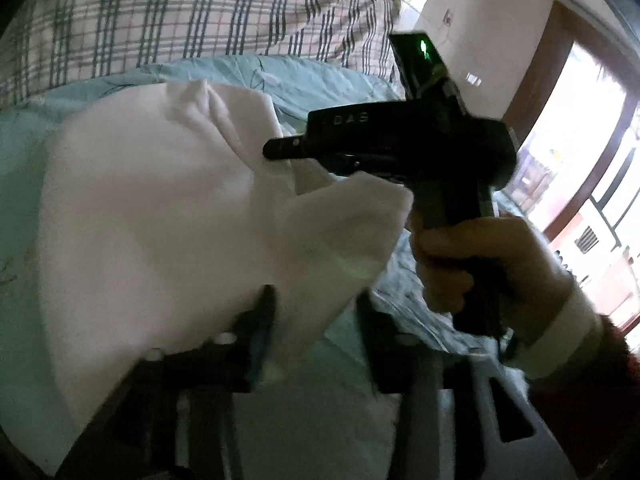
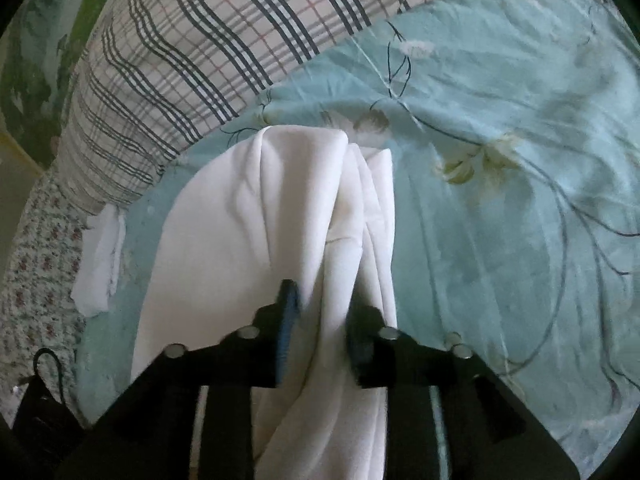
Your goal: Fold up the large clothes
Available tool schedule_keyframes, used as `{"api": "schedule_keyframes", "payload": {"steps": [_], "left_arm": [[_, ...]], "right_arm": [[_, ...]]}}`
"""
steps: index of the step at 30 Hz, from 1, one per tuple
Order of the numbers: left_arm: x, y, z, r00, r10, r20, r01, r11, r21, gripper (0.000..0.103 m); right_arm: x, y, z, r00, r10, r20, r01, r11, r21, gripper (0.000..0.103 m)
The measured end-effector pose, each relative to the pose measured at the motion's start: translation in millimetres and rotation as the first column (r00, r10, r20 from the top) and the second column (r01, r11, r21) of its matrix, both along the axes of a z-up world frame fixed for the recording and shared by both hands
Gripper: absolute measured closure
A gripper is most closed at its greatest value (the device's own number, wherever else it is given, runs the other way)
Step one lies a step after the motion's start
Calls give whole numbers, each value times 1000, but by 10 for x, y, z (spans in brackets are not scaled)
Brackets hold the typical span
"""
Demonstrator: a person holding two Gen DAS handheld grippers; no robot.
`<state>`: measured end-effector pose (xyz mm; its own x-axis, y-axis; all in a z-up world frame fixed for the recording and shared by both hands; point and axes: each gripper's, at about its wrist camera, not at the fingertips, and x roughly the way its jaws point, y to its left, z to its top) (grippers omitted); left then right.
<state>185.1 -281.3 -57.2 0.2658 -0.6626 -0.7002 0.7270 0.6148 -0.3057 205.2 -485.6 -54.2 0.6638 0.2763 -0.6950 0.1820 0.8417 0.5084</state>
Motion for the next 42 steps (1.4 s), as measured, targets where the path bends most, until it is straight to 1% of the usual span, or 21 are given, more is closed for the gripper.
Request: {"api": "schedule_keyframes", "payload": {"steps": [1,2,3,4,5,8,11,14,18,19,21,22,23,24,25,27,28,30,32,36,42], "left_arm": [[-26,139,71,1000,16,1,-16,1000,-17,43],[-87,241,119,999,32,3,-32,999,-30,36],[-77,355,164,999,51,2,-51,998,-43,32],[-30,518,213,997,83,-7,-83,995,-61,29],[26,619,231,994,107,-16,-108,992,-70,22],[317,954,203,979,188,-80,-195,975,-102,20],[681,1196,39,945,251,-209,-280,952,-125,20],[1007,1274,-203,911,247,-331,-307,941,-143,20],[1281,1193,-468,885,222,-409,-303,942,-143,19],[1351,1170,-541,872,207,-443,-304,939,-159,18],[1408,1125,-619,860,189,-473,-301,938,-173,16],[1421,1065,-635,864,189,-466,-293,943,-160,16],[1430,992,-642,872,187,-452,-280,949,-146,17],[1452,923,-640,881,185,-435,-265,955,-131,20],[1450,839,-630,893,182,-411,-248,962,-113,23],[1441,762,-587,909,180,-376,-234,967,-105,39],[1430,760,-552,914,180,-364,-233,966,-108,43],[1375,815,-475,919,183,-348,-238,964,-121,56],[1296,902,-384,920,192,-340,-249,960,-132,60],[1049,1228,-158,926,211,-313,-266,953,-147,61],[667,2074,158,921,297,-251,-332,937,-108,61]], "right_arm": [[-30,-1,40,1000,-3,5,3,1000,-8,54],[-58,-4,83,1000,-2,16,2,1000,-15,45],[-83,-10,115,1000,-1,25,2,1000,-24,41],[-104,-12,145,1000,-3,28,4,999,-42,32],[-111,-14,156,1000,-1,24,2,999,-53,28],[-82,-16,104,1000,20,-12,-21,999,-45,28],[-39,-16,5,999,30,-41,-31,999,-22,28],[0,-18,-71,998,35,-50,-35,999,2,28],[70,13,-134,996,58,-66,-57,998,9,28],[82,24,-140,996,64,-67,-63,998,10,28],[114,47,-173,994,82,-73,-81,997,21,28],[135,65,-191,993,90,-79,-88,996,20,31],[155,83,-203,992,97,-85,-97,995,9,43],[176,108,-215,990,104,-95,-105,994,-6,50],[190,126,-228,989,109,-102,-111,994,-8,63],[191,152,-216,988,112,-103,-114,993,-7,75],[173,173,-176,989,111,-95,-113,994,-15,81],[125,219,-89,991,106,-77,-109,994,-25,83],[63,281,16,993,109,-44,-109,994,-5,85],[-55,554,213,989,146,6,-146,989,23,86],[-86,1197,252,971,235,51,-239,966,99,86]]}}
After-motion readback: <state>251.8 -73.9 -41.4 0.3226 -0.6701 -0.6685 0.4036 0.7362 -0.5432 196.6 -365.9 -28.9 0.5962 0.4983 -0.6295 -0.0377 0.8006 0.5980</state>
